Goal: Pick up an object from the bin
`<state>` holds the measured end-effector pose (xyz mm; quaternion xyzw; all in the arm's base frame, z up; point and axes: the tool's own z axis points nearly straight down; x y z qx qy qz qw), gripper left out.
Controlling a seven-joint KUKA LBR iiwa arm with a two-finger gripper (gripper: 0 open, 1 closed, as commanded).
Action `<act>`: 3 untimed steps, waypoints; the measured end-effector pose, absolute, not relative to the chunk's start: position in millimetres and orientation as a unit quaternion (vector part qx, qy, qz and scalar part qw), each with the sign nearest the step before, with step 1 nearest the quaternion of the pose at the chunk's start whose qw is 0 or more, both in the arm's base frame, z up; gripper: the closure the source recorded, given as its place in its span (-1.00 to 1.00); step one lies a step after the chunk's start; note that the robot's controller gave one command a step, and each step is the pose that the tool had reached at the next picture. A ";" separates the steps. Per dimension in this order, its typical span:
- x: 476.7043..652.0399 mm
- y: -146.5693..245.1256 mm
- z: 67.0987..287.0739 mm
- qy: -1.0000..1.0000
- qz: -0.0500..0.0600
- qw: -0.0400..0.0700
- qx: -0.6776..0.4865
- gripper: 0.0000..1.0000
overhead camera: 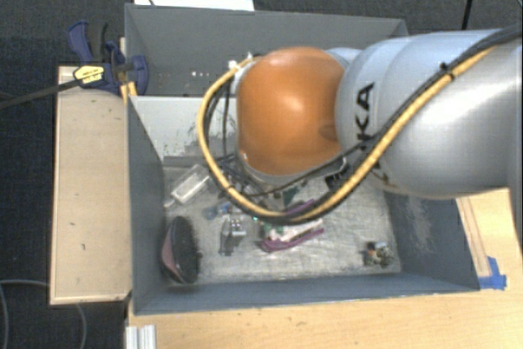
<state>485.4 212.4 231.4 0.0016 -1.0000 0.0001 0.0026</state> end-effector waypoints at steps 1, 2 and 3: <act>542.6 173.7 129.8 -0.999 0.001 0.002 -0.034 -1.00; 574.4 116.5 80.4 -0.999 0.001 0.002 0.038 -1.00; 573.8 119.4 82.0 -0.999 0.000 0.002 0.037 1.00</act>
Offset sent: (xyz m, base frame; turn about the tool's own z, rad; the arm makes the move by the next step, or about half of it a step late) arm 0.0572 -0.0361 -0.0976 0.0669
